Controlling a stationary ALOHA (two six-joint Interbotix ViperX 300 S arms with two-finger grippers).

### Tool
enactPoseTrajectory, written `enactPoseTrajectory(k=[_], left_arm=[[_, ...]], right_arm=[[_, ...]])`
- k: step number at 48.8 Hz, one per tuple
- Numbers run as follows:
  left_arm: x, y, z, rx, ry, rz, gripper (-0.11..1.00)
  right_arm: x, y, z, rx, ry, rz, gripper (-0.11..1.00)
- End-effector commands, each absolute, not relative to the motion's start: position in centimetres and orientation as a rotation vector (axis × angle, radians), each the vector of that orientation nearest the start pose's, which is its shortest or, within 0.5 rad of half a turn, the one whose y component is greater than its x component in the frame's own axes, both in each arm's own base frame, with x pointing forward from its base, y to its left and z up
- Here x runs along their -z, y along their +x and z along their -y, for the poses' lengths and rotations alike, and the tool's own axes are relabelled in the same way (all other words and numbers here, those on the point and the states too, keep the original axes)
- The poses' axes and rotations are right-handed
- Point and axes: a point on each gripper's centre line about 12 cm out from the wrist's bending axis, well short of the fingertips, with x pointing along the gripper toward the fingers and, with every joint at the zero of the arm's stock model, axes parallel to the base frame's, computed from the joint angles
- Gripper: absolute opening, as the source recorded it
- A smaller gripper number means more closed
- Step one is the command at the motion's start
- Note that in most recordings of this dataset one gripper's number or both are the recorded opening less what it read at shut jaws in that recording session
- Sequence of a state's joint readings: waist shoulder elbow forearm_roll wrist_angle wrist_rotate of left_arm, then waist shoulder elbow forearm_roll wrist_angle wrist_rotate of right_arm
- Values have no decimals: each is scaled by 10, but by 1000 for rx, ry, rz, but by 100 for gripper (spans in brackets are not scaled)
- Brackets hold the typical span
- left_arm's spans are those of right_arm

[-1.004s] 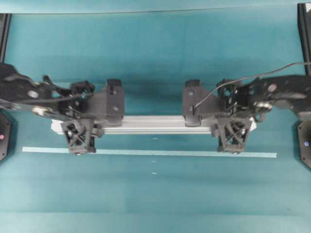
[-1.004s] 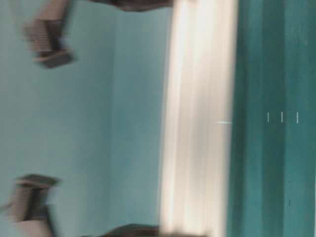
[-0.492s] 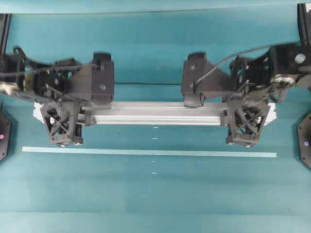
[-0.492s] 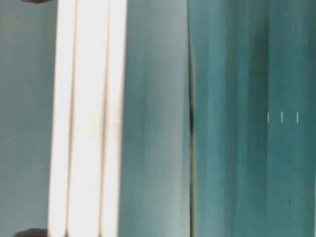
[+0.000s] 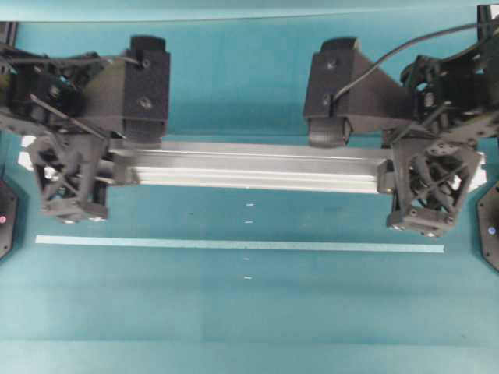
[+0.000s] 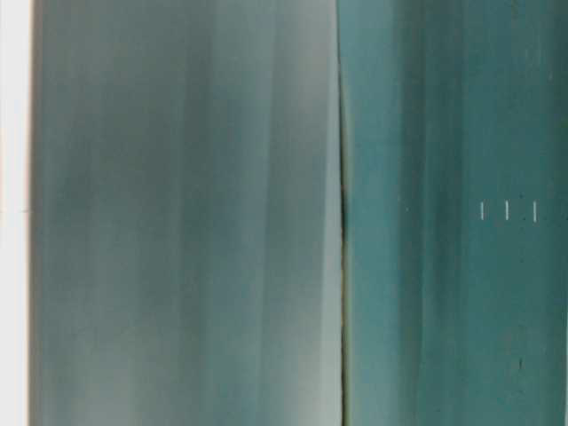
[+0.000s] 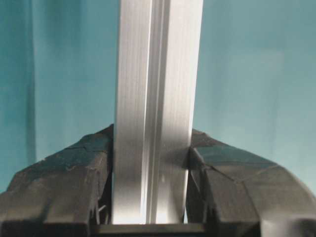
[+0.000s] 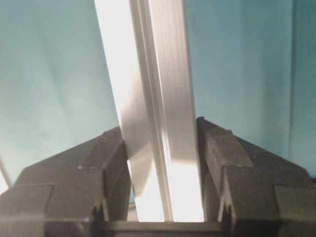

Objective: Lift the metal rail with both hands and move it towards you.

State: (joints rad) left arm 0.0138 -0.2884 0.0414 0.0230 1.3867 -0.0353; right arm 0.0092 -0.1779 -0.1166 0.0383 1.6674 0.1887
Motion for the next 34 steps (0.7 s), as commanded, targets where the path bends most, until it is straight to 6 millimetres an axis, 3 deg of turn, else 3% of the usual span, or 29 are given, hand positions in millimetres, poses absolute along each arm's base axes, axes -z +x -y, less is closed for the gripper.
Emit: enactPoseTrajectory(k=[1, 13, 34], left_arm=[[-421, 309, -6, -61, -38, -1111, 31], [-447, 314, -4, -75, -72, -1059, 31], [-453, 316, -3, -74, -75, -1044, 31]], right_arm=[[-427, 315, -8, 115, 215, -1303, 40], [-441, 312, -8, 139, 240, -1289, 40], [-450, 311, -10, 129, 238, -1259, 40]])
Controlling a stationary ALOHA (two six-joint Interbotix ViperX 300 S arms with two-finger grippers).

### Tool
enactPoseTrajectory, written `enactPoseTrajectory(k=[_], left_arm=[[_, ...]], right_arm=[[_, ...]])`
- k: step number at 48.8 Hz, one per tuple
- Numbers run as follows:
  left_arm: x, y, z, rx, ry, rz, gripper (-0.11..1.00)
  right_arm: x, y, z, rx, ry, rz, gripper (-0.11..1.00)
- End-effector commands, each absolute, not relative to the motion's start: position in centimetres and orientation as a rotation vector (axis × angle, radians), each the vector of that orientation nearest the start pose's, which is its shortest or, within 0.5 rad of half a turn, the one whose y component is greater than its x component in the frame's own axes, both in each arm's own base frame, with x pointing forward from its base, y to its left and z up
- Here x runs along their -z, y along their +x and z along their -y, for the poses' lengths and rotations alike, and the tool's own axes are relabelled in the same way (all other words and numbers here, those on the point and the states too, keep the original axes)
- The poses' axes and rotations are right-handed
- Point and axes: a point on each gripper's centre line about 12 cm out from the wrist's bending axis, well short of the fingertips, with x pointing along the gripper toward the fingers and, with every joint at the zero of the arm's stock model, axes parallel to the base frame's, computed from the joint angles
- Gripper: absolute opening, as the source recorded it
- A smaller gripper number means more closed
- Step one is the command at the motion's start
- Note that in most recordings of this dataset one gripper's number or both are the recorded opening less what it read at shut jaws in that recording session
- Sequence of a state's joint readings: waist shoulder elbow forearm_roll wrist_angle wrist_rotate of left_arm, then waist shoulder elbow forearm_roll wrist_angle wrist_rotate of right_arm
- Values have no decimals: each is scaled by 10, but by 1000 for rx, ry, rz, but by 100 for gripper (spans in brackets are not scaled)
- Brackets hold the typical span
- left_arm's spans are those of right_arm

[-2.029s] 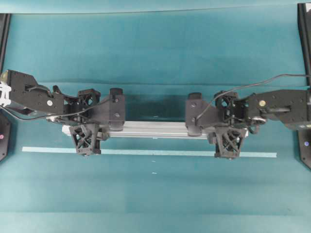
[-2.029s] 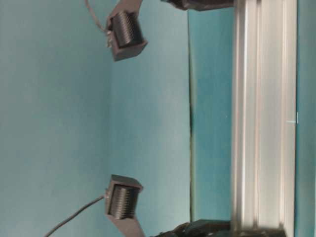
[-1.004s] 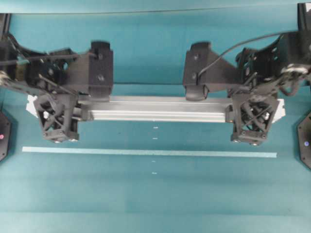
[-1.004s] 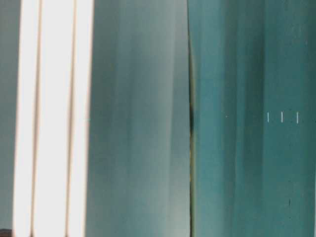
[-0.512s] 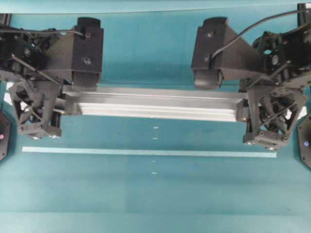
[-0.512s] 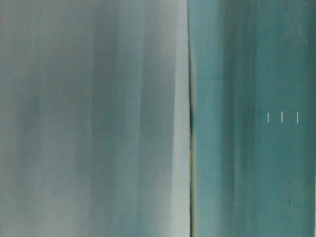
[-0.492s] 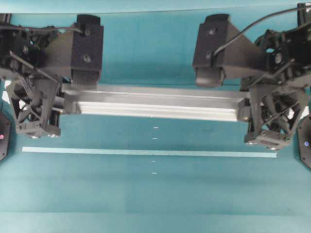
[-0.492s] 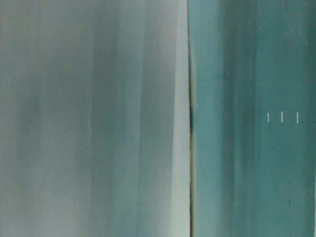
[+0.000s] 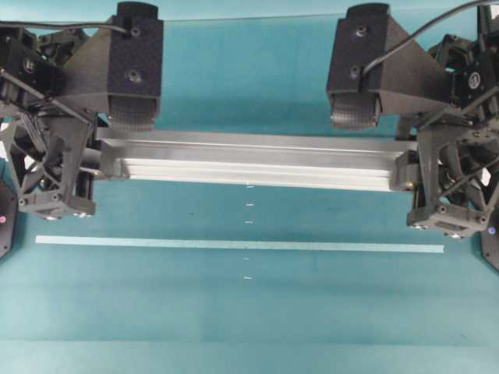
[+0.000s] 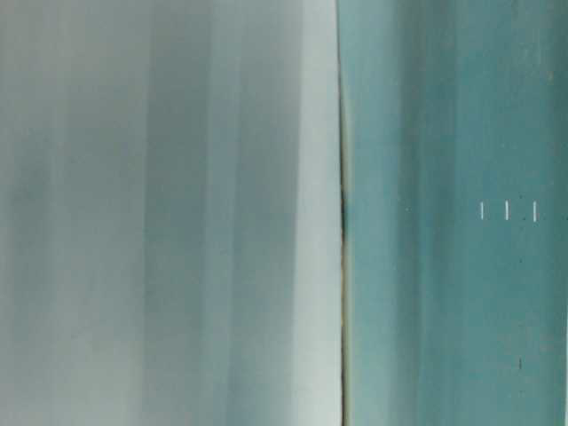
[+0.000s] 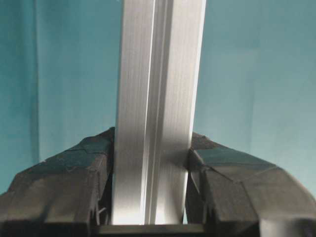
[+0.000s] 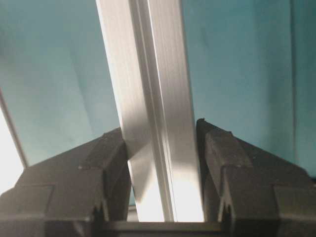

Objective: Lift the metal rail with both hands and move it towards you.

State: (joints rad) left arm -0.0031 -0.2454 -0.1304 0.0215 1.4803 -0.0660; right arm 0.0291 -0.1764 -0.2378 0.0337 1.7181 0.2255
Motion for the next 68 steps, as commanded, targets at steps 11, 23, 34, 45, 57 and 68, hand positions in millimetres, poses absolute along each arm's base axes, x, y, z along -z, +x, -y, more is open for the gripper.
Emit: enactPoseTrajectory(k=[11, 23, 34, 45, 57, 68], left_arm=[[-452, 316, -3, -74, -75, -1046, 31], [-449, 319, 2, -63, -66, -1058, 31], [-418, 323, -3, -76, -68, -1122, 31], [-372, 332, -3, -80, -76, -1128, 31], [-309, 325, -5, -86, -73, -1214, 31], [-275, 327, -7, -85, -72, -1182, 31]], right_arm=[[-448, 311, -10, 131, 236, -1265, 40], [-441, 311, -10, 131, 231, -1285, 40], [-409, 310, -9, 138, 205, -1376, 40], [-366, 313, -8, 141, 186, -1423, 40], [-311, 316, -3, 162, 143, -1414, 40], [-268, 316, -2, 158, 130, -1390, 40]])
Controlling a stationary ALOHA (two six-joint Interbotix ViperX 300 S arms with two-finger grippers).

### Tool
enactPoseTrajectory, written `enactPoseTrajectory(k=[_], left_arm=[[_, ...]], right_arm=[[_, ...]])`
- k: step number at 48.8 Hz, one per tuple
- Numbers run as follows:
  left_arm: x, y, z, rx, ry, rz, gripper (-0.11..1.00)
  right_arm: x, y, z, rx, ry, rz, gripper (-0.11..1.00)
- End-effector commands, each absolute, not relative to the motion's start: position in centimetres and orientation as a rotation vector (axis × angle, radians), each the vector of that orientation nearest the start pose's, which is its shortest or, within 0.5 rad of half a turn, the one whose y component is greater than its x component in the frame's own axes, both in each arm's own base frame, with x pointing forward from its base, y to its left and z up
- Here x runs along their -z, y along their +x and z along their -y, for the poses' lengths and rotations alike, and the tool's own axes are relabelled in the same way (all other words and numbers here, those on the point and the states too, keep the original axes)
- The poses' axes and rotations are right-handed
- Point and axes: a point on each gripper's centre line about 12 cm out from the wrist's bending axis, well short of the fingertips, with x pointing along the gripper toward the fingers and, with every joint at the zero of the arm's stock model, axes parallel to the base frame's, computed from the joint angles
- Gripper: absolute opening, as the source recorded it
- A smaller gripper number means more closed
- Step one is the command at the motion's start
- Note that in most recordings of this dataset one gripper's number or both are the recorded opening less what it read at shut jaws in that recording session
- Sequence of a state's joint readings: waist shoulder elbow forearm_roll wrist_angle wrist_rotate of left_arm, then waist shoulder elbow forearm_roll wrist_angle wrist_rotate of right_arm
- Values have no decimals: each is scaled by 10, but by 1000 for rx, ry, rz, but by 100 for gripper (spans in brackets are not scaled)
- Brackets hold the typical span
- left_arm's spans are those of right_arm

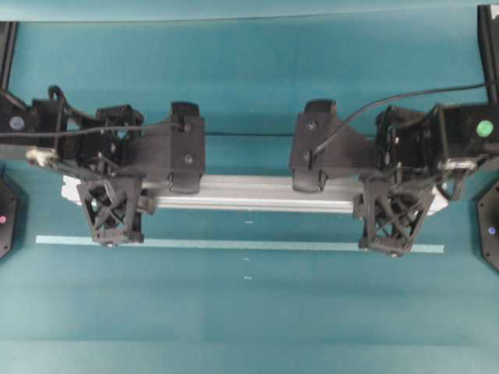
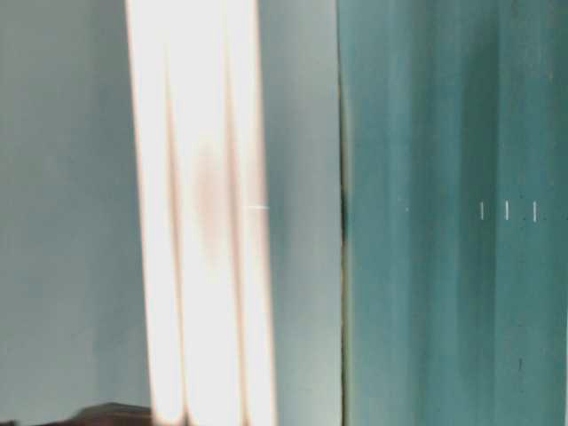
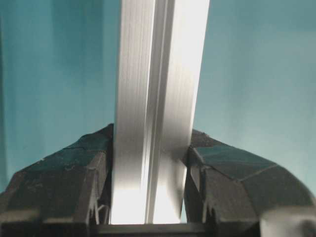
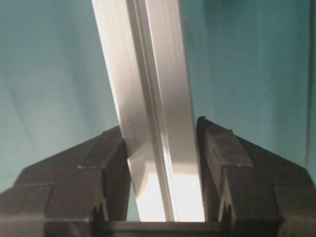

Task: Lift the metal rail with both hands and move it towards you.
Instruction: 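Lower the rail with both grippers back toward the table front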

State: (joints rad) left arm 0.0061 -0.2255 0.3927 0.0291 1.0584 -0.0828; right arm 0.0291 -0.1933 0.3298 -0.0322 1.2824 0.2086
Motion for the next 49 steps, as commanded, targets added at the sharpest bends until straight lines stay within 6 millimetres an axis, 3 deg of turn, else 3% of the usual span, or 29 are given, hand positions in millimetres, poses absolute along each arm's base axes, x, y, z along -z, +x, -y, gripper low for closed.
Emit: enactPoseTrajectory(k=[1, 24, 49], left_arm=[[-273, 327, -7, -83, -73, -1180, 31], [-196, 334, -8, -82, -70, -1227, 31], [-149, 329, -6, -78, -73, -1225, 31]], right_arm=[[-264, 316, -2, 158, 131, -1390, 40], [-195, 325, -4, 139, 119, -1380, 40], [-147, 321, -12, 113, 107, -1366, 40]])
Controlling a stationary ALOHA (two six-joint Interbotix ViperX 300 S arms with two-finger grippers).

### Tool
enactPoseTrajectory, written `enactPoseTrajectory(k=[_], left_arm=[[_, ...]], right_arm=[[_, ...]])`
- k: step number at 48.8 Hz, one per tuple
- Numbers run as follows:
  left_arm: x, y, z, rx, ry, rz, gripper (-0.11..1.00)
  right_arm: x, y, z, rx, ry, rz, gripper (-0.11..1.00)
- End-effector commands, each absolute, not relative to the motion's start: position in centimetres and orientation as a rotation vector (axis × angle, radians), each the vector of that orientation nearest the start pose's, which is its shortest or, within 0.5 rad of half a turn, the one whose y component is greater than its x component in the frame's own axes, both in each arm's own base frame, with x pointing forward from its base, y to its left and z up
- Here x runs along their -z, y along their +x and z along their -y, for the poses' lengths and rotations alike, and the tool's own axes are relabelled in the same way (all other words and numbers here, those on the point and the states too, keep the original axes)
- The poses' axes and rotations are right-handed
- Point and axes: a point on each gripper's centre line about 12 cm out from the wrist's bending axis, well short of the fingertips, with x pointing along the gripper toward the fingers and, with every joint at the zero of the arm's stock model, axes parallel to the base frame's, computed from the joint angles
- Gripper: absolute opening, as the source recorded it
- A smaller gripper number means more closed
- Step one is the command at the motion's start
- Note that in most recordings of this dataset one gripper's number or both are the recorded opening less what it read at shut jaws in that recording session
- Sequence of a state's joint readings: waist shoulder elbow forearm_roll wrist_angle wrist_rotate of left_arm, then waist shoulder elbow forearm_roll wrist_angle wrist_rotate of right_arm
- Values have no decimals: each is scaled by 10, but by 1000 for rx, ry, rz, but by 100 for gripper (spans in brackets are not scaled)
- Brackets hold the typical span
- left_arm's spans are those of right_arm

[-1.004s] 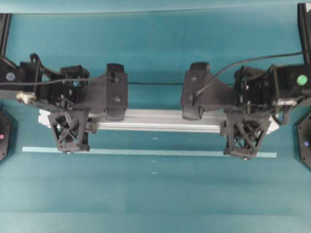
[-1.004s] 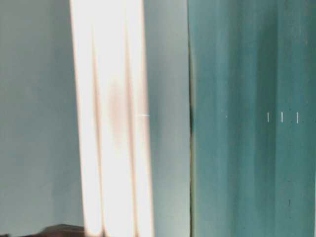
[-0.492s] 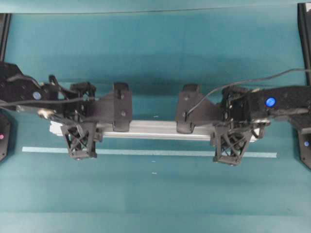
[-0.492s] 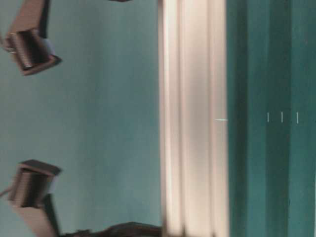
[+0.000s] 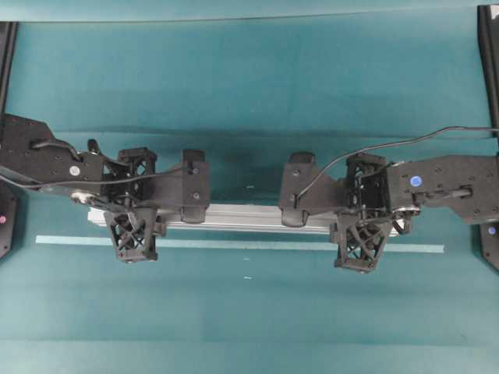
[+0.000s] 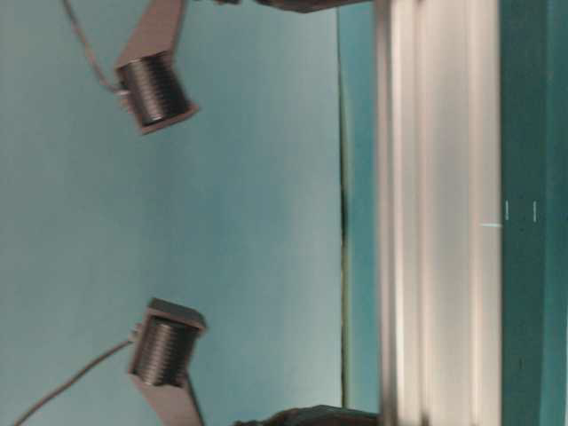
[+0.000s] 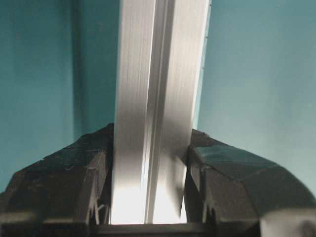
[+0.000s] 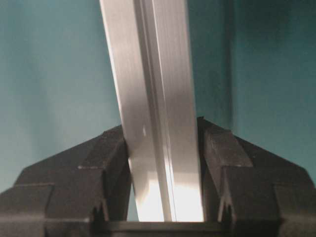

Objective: Lift the metal rail with both hands and move it towards you.

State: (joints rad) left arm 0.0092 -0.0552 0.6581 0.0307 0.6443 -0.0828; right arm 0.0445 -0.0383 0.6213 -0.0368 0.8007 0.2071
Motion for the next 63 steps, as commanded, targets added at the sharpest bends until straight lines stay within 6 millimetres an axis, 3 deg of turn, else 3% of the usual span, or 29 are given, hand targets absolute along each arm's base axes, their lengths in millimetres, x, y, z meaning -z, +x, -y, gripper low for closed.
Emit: enactPoseTrajectory(k=[1, 25, 63], left_arm=[[-148, 329, -6, -79, -74, -1224, 31], [-131, 332, -5, -73, -73, -1210, 31], [-123, 337, 3, -76, -97, -1187, 31]], right_arm=[[-145, 321, -13, 111, 106, -1368, 40], [-123, 314, -13, 110, 111, -1363, 40], [-113, 318, -12, 111, 116, -1353, 40]])
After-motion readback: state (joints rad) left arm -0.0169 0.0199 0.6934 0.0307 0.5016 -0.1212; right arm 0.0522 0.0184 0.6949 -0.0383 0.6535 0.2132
